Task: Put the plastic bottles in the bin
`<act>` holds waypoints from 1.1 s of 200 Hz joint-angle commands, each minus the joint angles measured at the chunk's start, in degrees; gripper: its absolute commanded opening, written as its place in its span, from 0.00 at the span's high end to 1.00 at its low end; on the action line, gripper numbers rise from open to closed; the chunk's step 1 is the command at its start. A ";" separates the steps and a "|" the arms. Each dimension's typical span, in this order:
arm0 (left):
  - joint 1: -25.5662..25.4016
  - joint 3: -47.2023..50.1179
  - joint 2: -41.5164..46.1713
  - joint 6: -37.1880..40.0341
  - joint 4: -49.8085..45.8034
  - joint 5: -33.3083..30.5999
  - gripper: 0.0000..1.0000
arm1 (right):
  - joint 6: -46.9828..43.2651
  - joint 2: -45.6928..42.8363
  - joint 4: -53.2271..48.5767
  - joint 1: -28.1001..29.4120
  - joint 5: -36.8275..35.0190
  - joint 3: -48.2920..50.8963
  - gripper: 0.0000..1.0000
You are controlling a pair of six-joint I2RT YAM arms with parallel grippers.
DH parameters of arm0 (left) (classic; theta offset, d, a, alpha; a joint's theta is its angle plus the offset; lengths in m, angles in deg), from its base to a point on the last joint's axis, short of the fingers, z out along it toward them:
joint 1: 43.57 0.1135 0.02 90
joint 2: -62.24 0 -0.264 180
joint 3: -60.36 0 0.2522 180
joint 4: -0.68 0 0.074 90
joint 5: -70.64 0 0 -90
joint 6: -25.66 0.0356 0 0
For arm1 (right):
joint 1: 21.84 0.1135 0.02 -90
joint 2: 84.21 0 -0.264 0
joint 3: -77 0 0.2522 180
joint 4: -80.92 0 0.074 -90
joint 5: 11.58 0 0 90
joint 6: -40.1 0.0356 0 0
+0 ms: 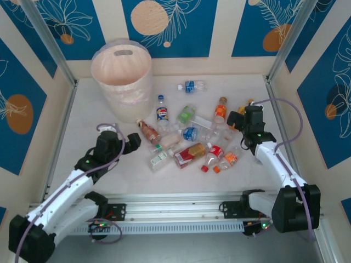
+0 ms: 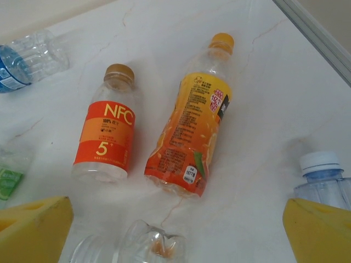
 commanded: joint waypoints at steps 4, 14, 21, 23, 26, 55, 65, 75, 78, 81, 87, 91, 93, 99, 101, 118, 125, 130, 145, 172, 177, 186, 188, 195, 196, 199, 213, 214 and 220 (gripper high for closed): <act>-3.93 -3.80 -7.54 -7.89 -2.04 -6.12 0.00 | 1.54 0.26 -2.24 1.41 -3.22 -2.12 0.01; -4.83 -5.64 -10.86 -8.78 -2.22 -6.87 0.00 | 1.39 0.28 -2.60 2.04 -3.74 -2.19 0.01; -5.30 -7.07 -13.22 -9.18 -2.10 -7.30 0.00 | 1.18 0.30 -2.86 2.45 -4.21 -2.39 0.01; -5.42 -7.45 -13.90 -9.24 -2.08 -7.39 0.00 | 1.14 0.36 -2.92 2.55 -4.35 -2.40 0.01; -5.62 -8.21 -14.74 -9.16 -2.04 -7.48 0.00 | 1.10 0.31 -3.09 2.78 -4.51 -2.40 0.01; -7.09 -15.05 -23.50 -8.88 -2.77 -9.52 0.00 | 1.36 0.37 -4.45 3.66 -6.04 -2.64 0.01; -7.11 -16.88 -26.20 -9.63 -2.81 -10.01 0.00 | 1.41 0.20 -4.72 3.97 -6.18 -2.61 0.01; -7.11 -18.42 -28.94 -10.37 -2.88 -10.55 0.00 | 1.45 0.04 -4.97 4.30 -6.27 -2.59 0.01; -7.12 -18.89 -29.63 -10.49 -2.80 -10.68 0.00 | 1.45 -0.02 -5.04 4.38 -6.27 -2.64 0.01; -7.11 -19.39 -30.44 -10.54 -2.78 -10.77 0.00 | 1.43 -0.11 -5.08 4.51 -6.34 -2.63 0.01; -7.17 -20.23 -31.96 -10.81 -2.82 -10.87 0.00 | 1.36 -0.23 -5.22 4.71 -6.40 -2.61 0.01; -7.18 -20.74 -32.91 -11.22 -3.03 -10.95 0.00 | 1.32 -0.28 -5.38 4.85 -6.52 -2.64 0.01; -7.19 -20.96 -33.40 -11.46 -3.04 -10.96 0.00 | 1.33 -0.36 -5.47 4.93 -6.57 -2.64 0.01; -7.18 -21.56 -34.78 -11.93 -2.97 -10.79 0.00 | 1.30 -0.44 -5.60 5.12 -6.68 -2.62 0.01; -7.19 -21.75 -35.27 -12.04 -2.84 -10.63 0.00 | 1.28 -0.42 -5.61 5.19 -6.70 -2.61 0.01; -7.19 -23.07 -38.81 -13.09 -2.20 -9.76 0.00 | 0.87 -0.66 -5.87 5.71 -7.07 -2.67 0.01; -7.19 -23.53 -40.23 -13.07 -1.55 -9.30 0.00 | 0.79 -0.70 -5.83 5.97 -7.39 -2.64 0.01; -7.19 -23.89 -41.17 -13.07 -1.36 -9.02 0.00 | 0.75 -0.71 -5.87 6.11 -7.53 -2.61 0.01; -7.19 -25.19 -43.88 -12.06 -0.02 -7.74 0.00 | 0.58 -0.70 -5.64 6.48 -7.85 -2.18 0.01; -7.19 -27.19 -47.62 -10.87 1.60 -6.48 0.00 | 0.16 -0.56 -4.59 6.81 -7.81 -1.08 0.01; -7.20 -27.50 -48.14 -10.76 1.48 -6.48 0.00 | 0.13 -0.52 -4.72 6.83 -7.80 -1.08 0.01; -7.19 -27.84 -48.90 -10.86 1.38 -6.53 0.00 | 0.13 -0.44 -5.06 6.98 -8.06 -1.19 0.01; -7.19 -27.87 -49.13 -10.87 1.36 -6.55 0.01 | 0.07 -0.53 -5.12 6.93 -8.10 -1.18 0.01; -7.19 -27.96 -49.62 -10.87 1.16 -6.65 0.02 | 0.09 -0.58 -5.30 7.00 -8.33 -1.15 0.01; -7.19 -27.97 -49.67 -10.91 1.12 -6.65 0.02 | 0.07 -0.59 -5.32 7.00 -8.35 -1.18 0.01; -7.19 -27.92 -49.83 -10.95 1.01 -6.70 0.03 | 0.00 -0.62 -5.34 7.00 -8.44 -1.14 0.01; -7.10 -27.64 -50.55 -11.37 0.48 -7.00 0.06 | -0.21 -0.93 -5.60 7.13 -8.64 -1.14 0.01; -7.06 -27.59 -50.58 -11.43 0.44 -7.05 0.07 | -0.21 -0.94 -5.61 7.16 -8.60 -1.17 0.01; -6.87 -27.25 -50.89 -11.77 0.43 -6.91 0.08 | -0.22 -1.02 -5.70 7.24 -8.56 -1.19 0.01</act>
